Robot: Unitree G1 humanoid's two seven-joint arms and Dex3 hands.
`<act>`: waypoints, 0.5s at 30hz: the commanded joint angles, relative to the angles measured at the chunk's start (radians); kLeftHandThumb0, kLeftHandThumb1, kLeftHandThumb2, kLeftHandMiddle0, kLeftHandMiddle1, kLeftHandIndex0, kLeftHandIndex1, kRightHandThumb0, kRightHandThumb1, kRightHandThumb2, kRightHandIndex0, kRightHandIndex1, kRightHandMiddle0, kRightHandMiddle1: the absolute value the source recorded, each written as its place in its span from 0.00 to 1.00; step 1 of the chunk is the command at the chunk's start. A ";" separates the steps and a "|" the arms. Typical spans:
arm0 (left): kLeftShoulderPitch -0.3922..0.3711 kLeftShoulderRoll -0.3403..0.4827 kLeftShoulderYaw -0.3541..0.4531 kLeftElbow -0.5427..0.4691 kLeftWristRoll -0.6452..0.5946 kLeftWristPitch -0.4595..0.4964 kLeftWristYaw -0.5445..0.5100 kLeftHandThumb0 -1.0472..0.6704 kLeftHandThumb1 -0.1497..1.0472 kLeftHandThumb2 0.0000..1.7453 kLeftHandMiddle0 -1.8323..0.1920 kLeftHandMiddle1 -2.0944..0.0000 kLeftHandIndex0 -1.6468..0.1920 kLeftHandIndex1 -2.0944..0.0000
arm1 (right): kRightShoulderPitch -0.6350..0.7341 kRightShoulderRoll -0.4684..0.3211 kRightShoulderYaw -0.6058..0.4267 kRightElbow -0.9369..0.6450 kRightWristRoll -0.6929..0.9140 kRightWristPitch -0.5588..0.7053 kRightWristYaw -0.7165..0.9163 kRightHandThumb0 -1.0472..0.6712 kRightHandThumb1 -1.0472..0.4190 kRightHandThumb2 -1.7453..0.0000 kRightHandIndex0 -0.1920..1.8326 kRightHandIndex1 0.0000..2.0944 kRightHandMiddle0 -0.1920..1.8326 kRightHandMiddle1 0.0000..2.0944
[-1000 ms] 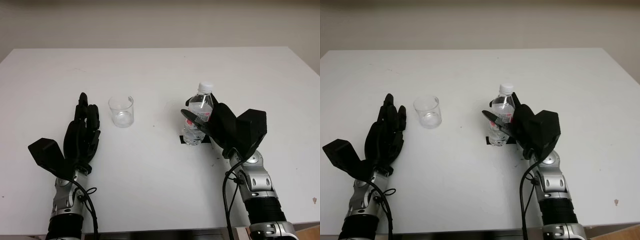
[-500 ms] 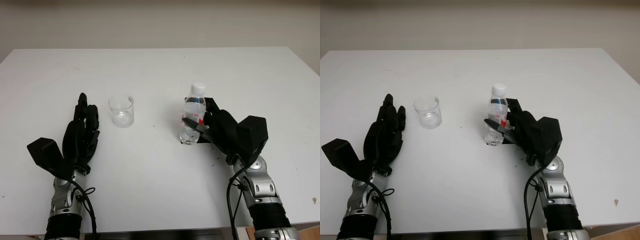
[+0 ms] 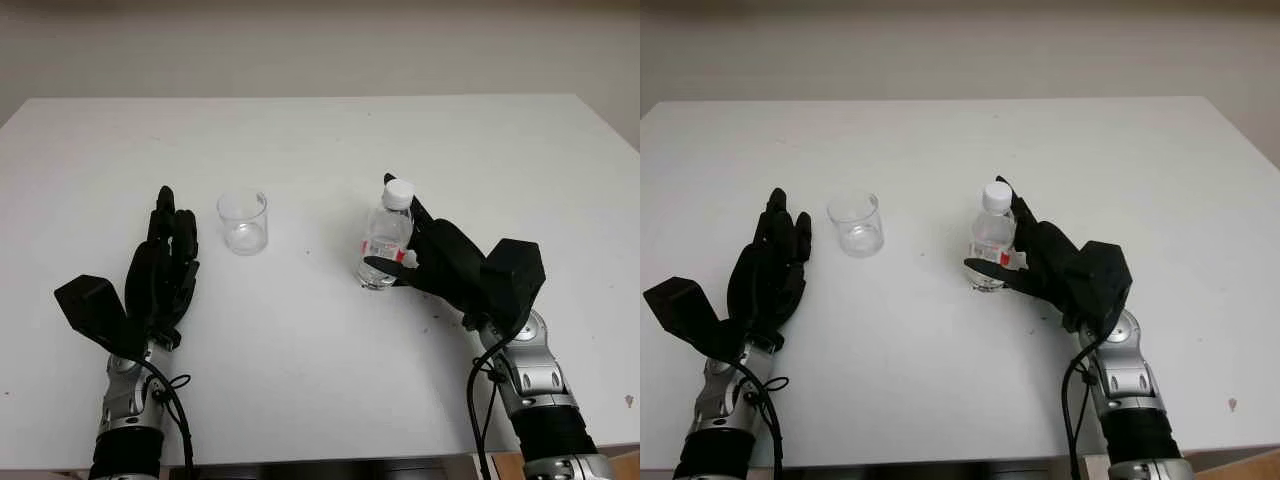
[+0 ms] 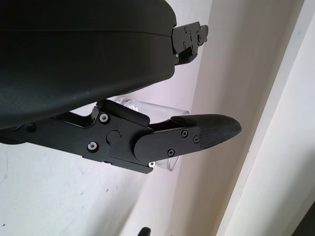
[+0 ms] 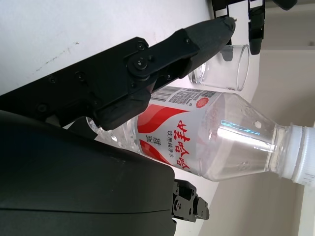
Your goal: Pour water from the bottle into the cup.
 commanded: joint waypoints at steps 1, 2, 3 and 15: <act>0.031 -0.004 0.005 0.034 -0.004 0.014 0.001 0.21 1.00 0.31 0.98 0.98 0.99 0.97 | 0.005 -0.006 0.000 0.011 -0.008 -0.032 -0.011 0.02 0.09 0.96 0.00 0.00 0.00 0.00; 0.030 -0.004 0.005 0.035 -0.004 0.014 0.000 0.21 1.00 0.31 0.98 0.98 0.99 0.97 | 0.006 -0.008 0.001 0.014 -0.013 -0.038 -0.016 0.02 0.09 0.96 0.00 0.00 0.00 0.00; 0.028 -0.004 0.006 0.038 -0.005 0.013 -0.002 0.21 1.00 0.31 0.98 0.98 0.99 0.97 | 0.007 -0.008 0.001 0.017 -0.017 -0.044 -0.024 0.02 0.08 0.96 0.00 0.00 0.00 0.00; 0.005 0.006 0.009 0.064 -0.002 0.011 -0.015 0.21 1.00 0.31 0.98 0.98 0.99 0.98 | 0.065 0.042 0.018 0.059 -0.121 -0.190 -0.230 0.00 0.07 0.97 0.00 0.00 0.00 0.00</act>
